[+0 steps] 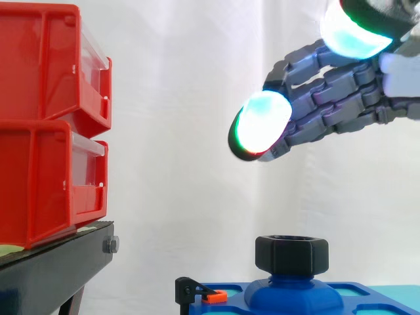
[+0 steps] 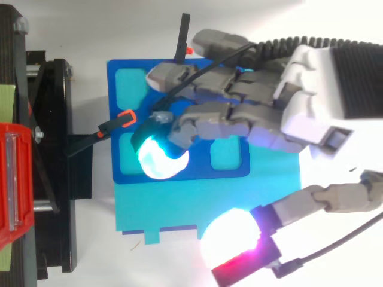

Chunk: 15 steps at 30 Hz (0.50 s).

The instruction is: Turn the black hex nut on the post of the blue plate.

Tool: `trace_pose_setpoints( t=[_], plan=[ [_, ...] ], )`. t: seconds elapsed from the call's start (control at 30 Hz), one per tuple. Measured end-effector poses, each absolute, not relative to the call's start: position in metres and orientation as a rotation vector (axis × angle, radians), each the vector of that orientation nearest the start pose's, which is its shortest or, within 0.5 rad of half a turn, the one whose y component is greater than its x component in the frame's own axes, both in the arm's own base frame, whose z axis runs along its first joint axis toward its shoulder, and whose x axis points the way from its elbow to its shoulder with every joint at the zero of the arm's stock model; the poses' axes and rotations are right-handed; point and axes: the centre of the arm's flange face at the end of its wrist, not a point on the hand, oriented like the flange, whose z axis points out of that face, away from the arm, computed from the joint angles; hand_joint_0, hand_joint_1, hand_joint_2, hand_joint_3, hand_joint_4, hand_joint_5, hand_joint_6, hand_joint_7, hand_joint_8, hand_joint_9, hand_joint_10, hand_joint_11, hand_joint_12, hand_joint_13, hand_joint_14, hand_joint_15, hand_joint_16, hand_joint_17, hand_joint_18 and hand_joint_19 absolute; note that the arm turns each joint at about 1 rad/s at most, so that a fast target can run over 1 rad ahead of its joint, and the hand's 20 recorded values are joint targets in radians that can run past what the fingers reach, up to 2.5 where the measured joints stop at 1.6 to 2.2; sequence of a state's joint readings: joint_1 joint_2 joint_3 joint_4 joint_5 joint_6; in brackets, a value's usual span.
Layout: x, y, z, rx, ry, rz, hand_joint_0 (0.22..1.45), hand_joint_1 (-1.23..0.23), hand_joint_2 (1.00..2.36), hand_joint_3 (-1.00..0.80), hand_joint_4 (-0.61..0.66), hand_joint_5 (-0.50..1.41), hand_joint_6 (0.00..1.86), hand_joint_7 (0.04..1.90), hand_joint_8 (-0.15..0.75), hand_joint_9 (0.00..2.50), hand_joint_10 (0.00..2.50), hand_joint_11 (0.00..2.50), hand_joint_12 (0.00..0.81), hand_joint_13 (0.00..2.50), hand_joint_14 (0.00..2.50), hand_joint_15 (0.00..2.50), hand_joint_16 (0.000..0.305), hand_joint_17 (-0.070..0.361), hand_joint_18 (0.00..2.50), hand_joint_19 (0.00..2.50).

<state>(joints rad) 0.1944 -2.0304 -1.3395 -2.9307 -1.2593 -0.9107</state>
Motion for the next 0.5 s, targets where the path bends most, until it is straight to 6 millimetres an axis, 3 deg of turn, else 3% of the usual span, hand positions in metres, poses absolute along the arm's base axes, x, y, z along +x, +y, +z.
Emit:
trace_pose_setpoints(
  t=[0.5],
  plan=[
    [0.697,-0.026,0.337,0.546,1.516,0.379,0.47,-0.46,1.0,-0.5,0.22,-0.22,0.5,0.82,0.307,0.25,0.0,0.0,0.424,0.24,0.0,0.0,0.064,0.143,0.2,0.1]
  ],
)
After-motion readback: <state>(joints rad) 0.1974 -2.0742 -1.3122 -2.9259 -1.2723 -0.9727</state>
